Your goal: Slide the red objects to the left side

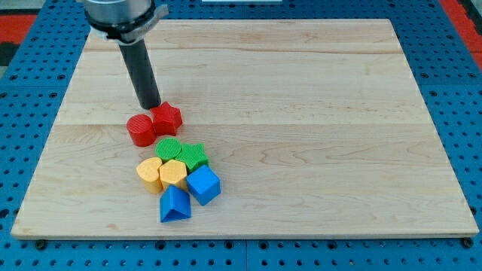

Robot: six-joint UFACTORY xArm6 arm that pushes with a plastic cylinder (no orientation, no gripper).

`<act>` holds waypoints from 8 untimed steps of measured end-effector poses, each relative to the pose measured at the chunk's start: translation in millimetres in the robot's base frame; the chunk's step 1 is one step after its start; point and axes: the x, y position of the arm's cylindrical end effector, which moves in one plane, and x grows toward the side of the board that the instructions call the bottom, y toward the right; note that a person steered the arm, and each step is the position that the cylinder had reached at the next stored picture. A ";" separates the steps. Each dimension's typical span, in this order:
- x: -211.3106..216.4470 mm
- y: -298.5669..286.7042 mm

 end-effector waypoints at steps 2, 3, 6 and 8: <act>14.7 82.9; 59.1 57.6; 47.9 80.4; 47.6 1.0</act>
